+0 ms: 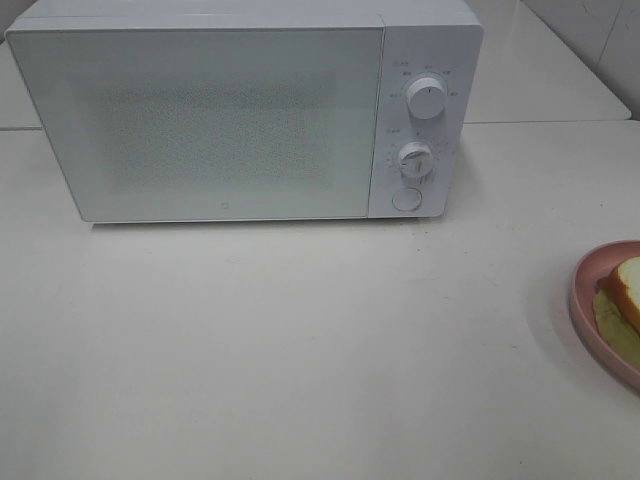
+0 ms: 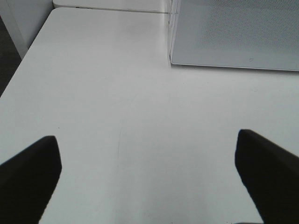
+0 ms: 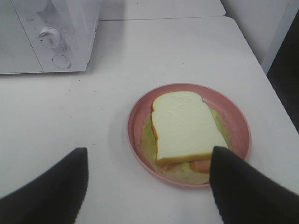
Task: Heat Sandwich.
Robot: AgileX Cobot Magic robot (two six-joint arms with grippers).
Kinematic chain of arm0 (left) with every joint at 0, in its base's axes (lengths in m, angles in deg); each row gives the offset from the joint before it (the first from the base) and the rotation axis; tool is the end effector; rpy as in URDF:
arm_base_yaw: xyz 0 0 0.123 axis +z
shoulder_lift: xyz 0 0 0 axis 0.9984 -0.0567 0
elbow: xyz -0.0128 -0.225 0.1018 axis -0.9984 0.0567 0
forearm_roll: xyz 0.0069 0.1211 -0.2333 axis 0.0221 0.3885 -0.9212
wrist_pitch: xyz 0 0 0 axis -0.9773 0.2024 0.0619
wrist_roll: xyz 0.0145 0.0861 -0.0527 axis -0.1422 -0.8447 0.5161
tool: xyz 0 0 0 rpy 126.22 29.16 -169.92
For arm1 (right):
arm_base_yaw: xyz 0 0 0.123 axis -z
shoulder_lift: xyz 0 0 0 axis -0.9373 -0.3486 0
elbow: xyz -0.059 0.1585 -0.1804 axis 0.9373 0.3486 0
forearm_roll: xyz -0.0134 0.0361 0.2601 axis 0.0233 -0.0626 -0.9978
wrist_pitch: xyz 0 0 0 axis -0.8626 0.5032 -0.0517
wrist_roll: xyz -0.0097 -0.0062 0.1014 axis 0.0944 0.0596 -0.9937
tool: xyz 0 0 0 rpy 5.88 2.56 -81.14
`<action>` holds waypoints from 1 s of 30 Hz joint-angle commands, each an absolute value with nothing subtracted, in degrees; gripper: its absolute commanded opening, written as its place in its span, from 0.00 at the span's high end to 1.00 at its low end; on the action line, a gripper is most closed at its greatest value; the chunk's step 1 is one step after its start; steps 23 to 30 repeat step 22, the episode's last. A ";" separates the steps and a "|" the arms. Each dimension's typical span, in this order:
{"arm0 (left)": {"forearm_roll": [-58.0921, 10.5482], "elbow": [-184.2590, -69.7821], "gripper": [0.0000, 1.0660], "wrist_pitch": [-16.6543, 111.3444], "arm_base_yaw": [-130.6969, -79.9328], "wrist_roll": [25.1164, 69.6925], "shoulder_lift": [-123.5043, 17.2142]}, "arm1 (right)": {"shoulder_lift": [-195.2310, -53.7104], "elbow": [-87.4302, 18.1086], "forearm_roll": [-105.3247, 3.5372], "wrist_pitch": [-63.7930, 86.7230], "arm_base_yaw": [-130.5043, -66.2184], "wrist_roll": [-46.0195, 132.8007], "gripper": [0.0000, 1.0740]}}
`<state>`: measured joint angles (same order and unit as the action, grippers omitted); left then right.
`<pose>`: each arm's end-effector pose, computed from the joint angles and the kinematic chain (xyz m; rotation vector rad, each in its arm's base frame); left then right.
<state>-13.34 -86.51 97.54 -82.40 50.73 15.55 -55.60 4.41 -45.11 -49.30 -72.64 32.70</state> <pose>0.0500 -0.0028 0.2829 -0.0641 2.0277 -0.0340 0.0552 -0.0055 0.2834 0.0548 1.9782 -0.0119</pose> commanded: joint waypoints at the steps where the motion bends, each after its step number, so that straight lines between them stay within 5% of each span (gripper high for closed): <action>1: -13.46 -86.40 0.10 97.59 -82.34 50.61 16.93 | -54.00 4.41 -45.16 -49.07 -72.18 33.39 0.35; 30: -13.46 -86.40 0.10 97.59 -82.34 50.61 16.93 | -54.00 4.41 -45.16 -49.07 -72.18 33.39 0.36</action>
